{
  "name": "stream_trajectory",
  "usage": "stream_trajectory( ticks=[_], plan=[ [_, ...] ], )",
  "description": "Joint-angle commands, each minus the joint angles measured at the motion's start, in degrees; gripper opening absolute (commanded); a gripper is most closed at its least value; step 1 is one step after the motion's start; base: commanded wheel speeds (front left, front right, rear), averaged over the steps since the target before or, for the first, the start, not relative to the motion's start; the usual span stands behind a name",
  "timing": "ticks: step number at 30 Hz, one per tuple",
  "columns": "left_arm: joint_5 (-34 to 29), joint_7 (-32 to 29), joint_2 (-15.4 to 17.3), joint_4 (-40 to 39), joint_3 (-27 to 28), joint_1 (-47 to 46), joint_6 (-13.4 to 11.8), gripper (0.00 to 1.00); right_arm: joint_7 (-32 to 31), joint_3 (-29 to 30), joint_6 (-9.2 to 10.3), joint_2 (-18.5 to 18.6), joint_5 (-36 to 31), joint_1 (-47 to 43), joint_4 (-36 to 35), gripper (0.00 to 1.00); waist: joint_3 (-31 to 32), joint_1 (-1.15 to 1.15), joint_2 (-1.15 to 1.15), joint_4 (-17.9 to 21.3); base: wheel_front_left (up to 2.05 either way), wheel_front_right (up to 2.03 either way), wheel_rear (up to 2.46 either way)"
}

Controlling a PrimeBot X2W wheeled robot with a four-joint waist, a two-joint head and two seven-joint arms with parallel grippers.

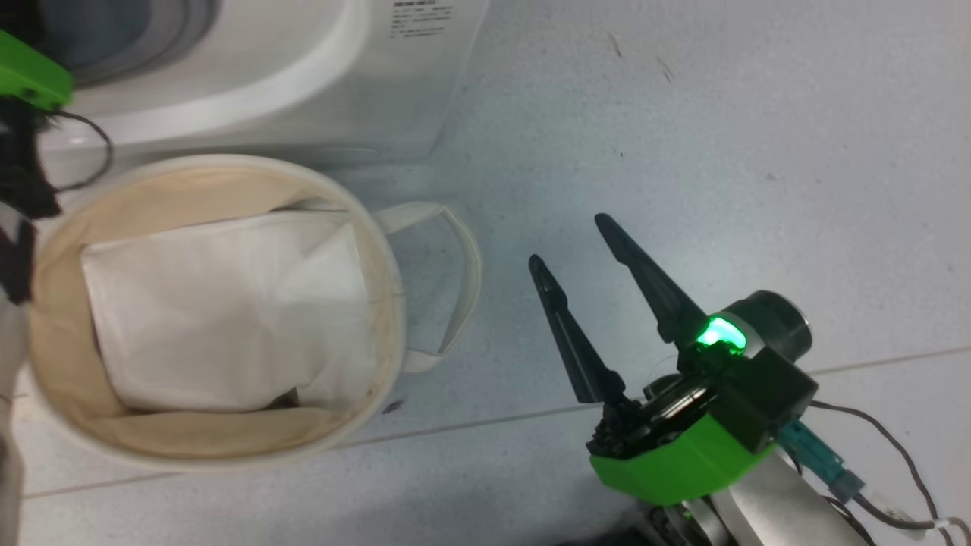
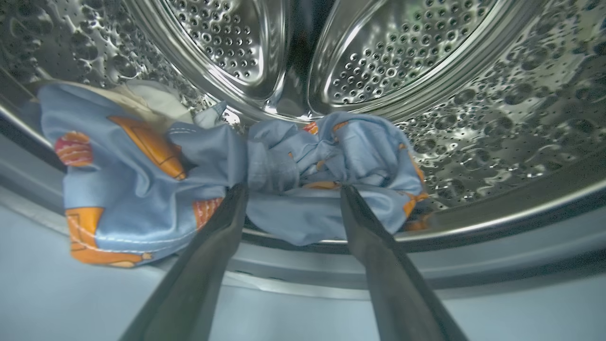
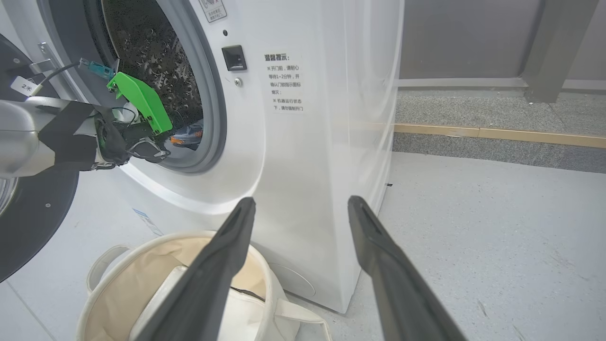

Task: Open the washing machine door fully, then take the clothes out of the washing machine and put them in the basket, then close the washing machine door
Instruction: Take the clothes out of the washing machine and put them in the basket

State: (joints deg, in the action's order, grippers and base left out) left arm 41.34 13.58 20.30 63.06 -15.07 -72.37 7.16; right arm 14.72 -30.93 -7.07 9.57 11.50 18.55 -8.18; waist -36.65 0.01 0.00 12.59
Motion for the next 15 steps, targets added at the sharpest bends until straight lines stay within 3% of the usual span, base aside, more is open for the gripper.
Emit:
stream_trajectory(
  ticks=[1, 12, 13, 15],
  plan=[
    [0.28, -0.37, 3.60, -0.85, 0.53, -2.21, 0.32, 1.00, 0.28, -0.62, -0.42, -0.37, -0.32, -0.90, -2.15, 1.00, -0.88, -0.01, 0.00, 0.68, 0.00, 0.00, 0.00],
    [0.08, -5.25, 4.82, 6.83, -2.72, -11.34, 0.33, 0.97, 0.28, 1.38, -0.42, -1.57, -1.30, -1.58, -3.55, 1.00, -4.19, -0.01, 0.00, 2.19, 0.00, 0.00, 0.00],
    [0.07, -5.31, 4.73, 7.25, -2.87, -11.74, 0.33, 0.00, 0.28, 1.42, -0.42, -1.68, -1.34, -1.52, -3.56, 1.00, -4.25, -0.01, 0.00, 2.26, 0.00, 0.00, 0.00],
    [0.23, -5.06, 4.40, 7.74, -3.12, -12.23, 0.33, 0.00, 0.28, 1.48, -0.42, -1.90, -1.37, -1.47, -3.52, 1.00, -4.19, -0.01, 0.00, 2.32, 0.00, 0.00, 0.00]
  ],
)
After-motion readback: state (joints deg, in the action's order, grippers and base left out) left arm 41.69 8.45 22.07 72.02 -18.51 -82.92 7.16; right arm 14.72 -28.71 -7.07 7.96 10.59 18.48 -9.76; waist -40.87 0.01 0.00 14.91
